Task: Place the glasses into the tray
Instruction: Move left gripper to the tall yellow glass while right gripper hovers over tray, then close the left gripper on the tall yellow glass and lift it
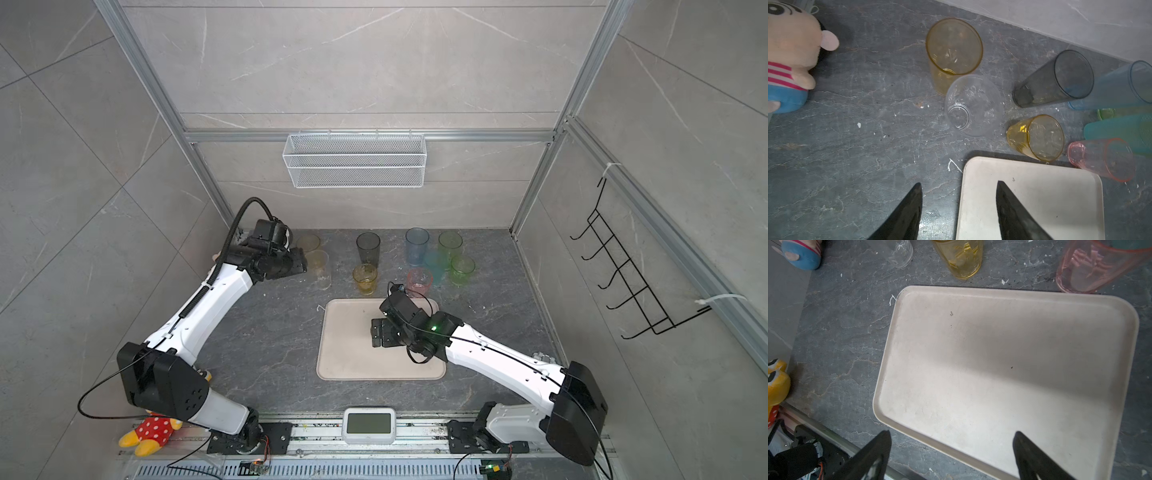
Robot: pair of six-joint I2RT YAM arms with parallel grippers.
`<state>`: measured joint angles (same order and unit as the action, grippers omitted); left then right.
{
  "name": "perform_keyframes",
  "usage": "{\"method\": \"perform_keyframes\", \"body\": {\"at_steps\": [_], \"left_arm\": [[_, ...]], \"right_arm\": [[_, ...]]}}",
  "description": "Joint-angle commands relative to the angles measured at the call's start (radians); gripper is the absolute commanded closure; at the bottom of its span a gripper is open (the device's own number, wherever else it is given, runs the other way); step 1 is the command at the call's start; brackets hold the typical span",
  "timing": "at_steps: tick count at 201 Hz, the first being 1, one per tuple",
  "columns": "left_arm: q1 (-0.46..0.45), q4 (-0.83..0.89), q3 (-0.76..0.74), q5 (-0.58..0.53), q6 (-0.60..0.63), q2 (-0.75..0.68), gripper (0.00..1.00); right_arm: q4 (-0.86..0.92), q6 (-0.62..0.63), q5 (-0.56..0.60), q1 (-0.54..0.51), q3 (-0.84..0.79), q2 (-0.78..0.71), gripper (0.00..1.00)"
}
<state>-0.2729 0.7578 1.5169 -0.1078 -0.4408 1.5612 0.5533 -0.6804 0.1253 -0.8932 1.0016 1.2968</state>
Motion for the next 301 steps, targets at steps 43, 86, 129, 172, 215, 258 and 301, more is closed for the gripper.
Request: {"method": "perform_keyframes", "body": {"at_steps": [43, 86, 129, 172, 215, 258, 301], "left_arm": [[0.108, 0.07, 0.275, 0.002, -0.017, 0.225, 0.4], [0.133, 0.097, 0.453, 0.019, -0.018, 0.391, 0.39], [0.133, 0.143, 0.621, 0.021, -0.018, 0.541, 0.39], [0.133, 0.171, 0.709, 0.004, -0.015, 0.635, 0.39], [0.133, 0.19, 0.76, 0.002, -0.01, 0.693, 0.4], [0.133, 0.199, 0.76, 0.004, -0.01, 0.715, 0.5], [0.133, 0.204, 0.753, 0.002, -0.006, 0.72, 0.64]], "right_arm": [[-0.063, 0.023, 0.091, -0.012, -0.04, -0.005, 0.04], [-0.098, 0.04, 0.102, -0.012, -0.084, -0.021, 0.02], [-0.11, 0.061, 0.12, -0.011, -0.099, -0.029, 0.01], [-0.123, 0.077, 0.14, -0.009, -0.119, -0.042, 0.0], [-0.136, 0.072, 0.145, 0.001, -0.142, -0.049, 0.0], [-0.148, 0.065, 0.142, 0.017, -0.166, -0.059, 0.0], [-0.151, 0.063, 0.143, 0.026, -0.184, -0.059, 0.0]]}}
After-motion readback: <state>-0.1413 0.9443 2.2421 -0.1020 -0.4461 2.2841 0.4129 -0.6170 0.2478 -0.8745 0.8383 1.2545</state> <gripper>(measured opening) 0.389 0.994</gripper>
